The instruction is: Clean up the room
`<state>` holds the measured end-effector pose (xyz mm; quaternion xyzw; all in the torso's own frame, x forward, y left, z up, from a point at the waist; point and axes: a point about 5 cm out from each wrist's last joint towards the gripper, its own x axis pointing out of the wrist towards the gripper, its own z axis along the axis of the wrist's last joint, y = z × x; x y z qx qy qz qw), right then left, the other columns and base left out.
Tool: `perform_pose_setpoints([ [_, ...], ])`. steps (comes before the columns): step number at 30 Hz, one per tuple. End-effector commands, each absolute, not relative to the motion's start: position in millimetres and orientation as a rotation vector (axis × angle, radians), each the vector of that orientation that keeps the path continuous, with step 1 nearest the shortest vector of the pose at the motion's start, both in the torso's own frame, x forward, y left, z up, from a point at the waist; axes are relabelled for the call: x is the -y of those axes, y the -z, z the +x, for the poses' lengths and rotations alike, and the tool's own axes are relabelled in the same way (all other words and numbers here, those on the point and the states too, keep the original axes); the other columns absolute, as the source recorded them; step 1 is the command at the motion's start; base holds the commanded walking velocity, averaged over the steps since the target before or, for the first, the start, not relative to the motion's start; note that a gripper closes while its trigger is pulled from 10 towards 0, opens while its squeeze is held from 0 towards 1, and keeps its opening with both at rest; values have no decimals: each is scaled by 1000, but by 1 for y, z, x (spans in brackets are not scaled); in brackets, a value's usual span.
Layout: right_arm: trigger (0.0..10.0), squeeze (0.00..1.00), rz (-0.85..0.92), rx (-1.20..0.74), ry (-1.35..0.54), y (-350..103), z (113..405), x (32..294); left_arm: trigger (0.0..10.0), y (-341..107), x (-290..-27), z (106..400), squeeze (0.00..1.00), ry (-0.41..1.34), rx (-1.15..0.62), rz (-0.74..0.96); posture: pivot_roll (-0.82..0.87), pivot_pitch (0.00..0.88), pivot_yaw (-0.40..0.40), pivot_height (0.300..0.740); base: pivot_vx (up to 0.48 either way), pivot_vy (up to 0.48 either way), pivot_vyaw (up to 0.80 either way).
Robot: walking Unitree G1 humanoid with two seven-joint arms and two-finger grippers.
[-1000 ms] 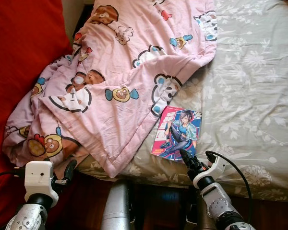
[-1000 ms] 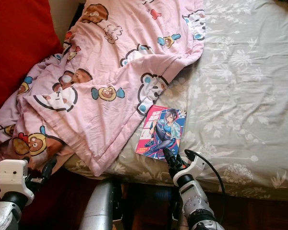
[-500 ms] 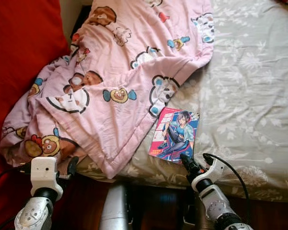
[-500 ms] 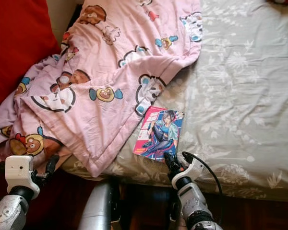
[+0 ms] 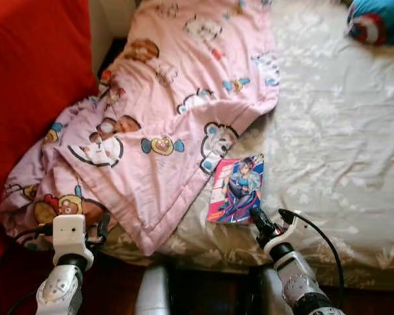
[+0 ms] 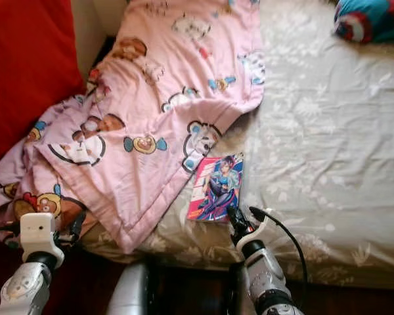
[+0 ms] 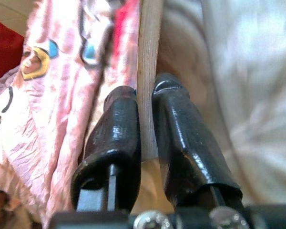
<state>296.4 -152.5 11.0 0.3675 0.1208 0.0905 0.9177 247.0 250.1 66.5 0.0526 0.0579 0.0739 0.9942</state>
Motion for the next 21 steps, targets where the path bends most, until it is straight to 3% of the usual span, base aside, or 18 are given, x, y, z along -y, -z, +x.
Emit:
perform_pose_setpoints([
  [1, 0, 0, 684, -212, -190, -15, 297, 155, 10000, -58, -254, 242, 0, -166, -145, 130, 103, 49, 36, 613, 0, 0, 0],
  [4, 0, 0, 498, -176, -158, -20, 296, 164, 10000, -52, -255, 244, 0, -192, -142, 107, 87, 4, 21, 613, 0, 0, 0],
  [11, 0, 0, 181, -91, -113, -36, 291, 183, 10000, -39, -255, 240, 0, -253, -151, 12, 36, 0, -8, 613, 0, 0, 0],
  [12, 9922, 0, 161, -88, -119, -36, 290, 184, 10000, -38, -253, 240, 0, -256, -151, 0, 33, 0, -12, 613, 0, 0, 0],
  [21, 10000, 0, 94, -127, -28, -34, 293, 183, 10000, -21, -242, 244, 0, -258, -184, -68, 36, 0, -23, 628, 0, 0, 0],
])
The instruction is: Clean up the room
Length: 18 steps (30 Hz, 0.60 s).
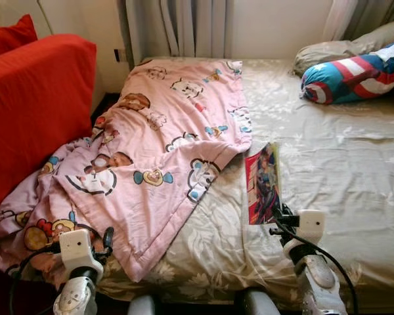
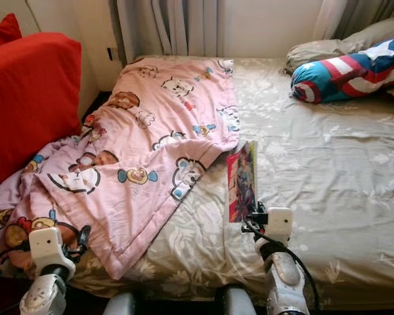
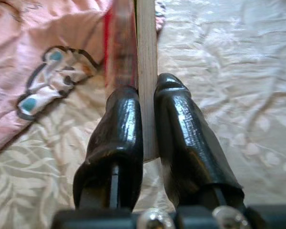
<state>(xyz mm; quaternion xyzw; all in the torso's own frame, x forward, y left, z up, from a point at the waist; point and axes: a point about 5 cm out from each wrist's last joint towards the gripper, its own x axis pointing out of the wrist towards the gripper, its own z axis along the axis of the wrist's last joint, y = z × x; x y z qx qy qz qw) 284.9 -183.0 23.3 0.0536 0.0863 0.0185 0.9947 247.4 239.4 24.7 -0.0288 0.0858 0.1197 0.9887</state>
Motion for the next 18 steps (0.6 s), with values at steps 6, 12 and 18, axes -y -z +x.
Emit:
perform_pose_setpoints([
  [6, 10000, 0, 104, -146, -69, -33, 295, 174, 10000, 3, -245, 235, 0, -274, -305, -95, 31, 0, -12, 663, 0, 0, 0],
  [12, 10000, 0, 62, -153, -82, -27, 287, 181, 10000, 32, -252, 214, 0, -289, -471, -96, 34, 0, -19, 698, 0, 0, 0],
  [18, 10000, 0, 104, -151, -11, -28, 289, 186, 10000, 52, -249, 194, 0, -291, -592, -89, 33, 0, -18, 721, 0, 0, 0],
])
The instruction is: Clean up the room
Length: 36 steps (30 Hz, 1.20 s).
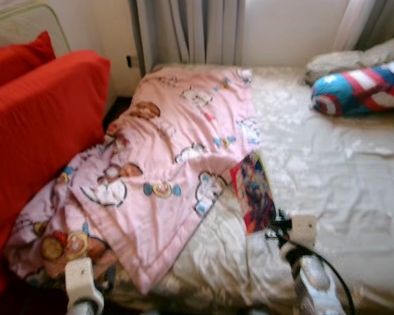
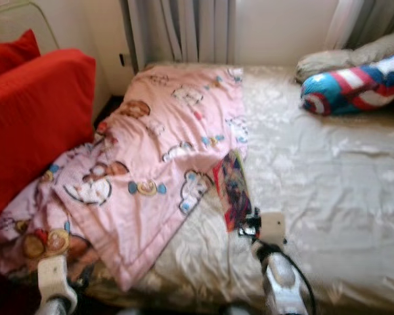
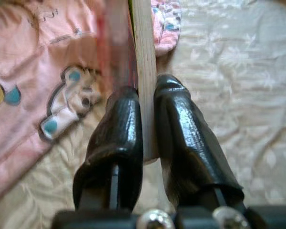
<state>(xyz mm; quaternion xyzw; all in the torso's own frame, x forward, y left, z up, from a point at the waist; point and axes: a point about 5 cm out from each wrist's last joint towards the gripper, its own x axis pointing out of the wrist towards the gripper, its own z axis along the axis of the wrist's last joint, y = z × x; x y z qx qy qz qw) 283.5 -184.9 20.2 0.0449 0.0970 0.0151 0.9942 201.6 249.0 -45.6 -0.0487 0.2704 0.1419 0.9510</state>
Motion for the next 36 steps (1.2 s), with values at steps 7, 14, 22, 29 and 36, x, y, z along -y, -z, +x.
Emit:
perform_pose_setpoints([
  [7, 10000, 0, 124, -156, -16, -23, 284, 179, 10000, 69, -247, 173, 0, -298, -734, -68, 42, 0, -31, 721, 0, 0, 0],
  [14, 10000, 0, 130, -160, -1, -24, 287, 176, 10000, 75, -237, 170, 0, -285, -778, -70, 31, 0, -42, 721, 0, 0, 0],
  [22, 10000, 0, 133, -177, 24, -24, 289, 180, 10000, 73, -233, 176, 0, -259, -763, -43, 32, 0, -50, 721, 0, 0, -446],
  [29, 10000, 0, 108, -171, 40, -26, 292, 179, 10000, 73, -233, 177, 0, -272, -766, -46, 28, 0, -54, 721, 0, -254, -634],
  [36, 10000, 0, 115, -155, 51, -27, 291, 178, 10000, 75, -233, 173, 0, -274, -777, -43, 19, 0, -39, 721, 0, -260, 0],
])
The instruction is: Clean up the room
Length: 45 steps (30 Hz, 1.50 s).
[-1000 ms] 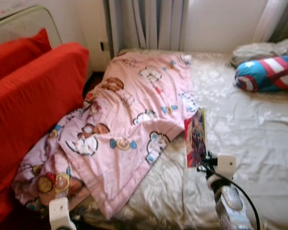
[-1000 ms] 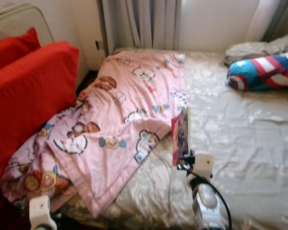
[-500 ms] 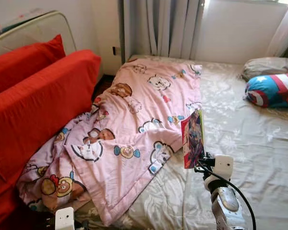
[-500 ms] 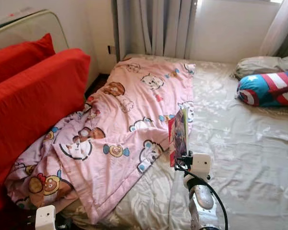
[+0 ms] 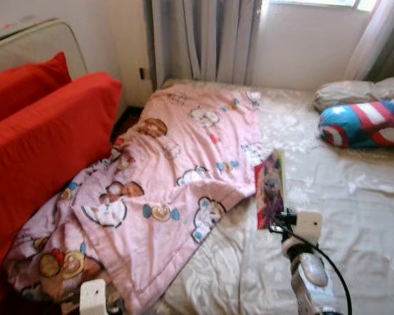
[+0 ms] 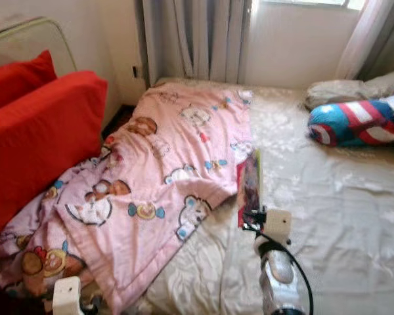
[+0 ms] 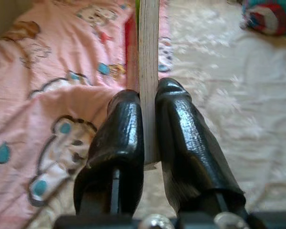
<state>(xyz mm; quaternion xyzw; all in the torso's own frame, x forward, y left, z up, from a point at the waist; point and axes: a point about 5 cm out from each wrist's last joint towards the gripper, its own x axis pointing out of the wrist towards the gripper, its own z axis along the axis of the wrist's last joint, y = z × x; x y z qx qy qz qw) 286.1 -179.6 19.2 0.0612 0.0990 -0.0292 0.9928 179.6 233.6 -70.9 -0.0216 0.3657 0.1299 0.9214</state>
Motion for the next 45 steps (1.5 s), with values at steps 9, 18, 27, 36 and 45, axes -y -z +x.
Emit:
perform_pose_setpoints([
  [9, 10000, 0, 138, -163, 61, -27, 293, 176, 10000, 74, -231, 175, 0, -268, -776, -44, 23, 0, -35, 721, 0, -260, -151],
  [18, 10000, 0, 133, -169, 56, -26, 292, 175, 10000, 74, -230, 176, 0, -263, -776, -44, 21, 0, -35, 721, 0, -265, -731],
  [27, 10000, 0, 131, -162, 45, -27, 293, 172, 10000, 75, -228, 176, 0, -261, -776, -49, 22, 0, -38, 721, 0, -263, -158],
  [36, 10000, 0, 134, -183, -17, -25, 293, 164, 10000, 76, -227, 175, 0, -261, -780, -53, 18, 0, -37, 721, 0, -264, 0],
  [45, 10000, 0, 63, -176, -80, -26, 292, 161, 10000, 76, -227, 174, 0, -263, -783, -55, 16, 0, -34, 721, 0, -262, 303],
])
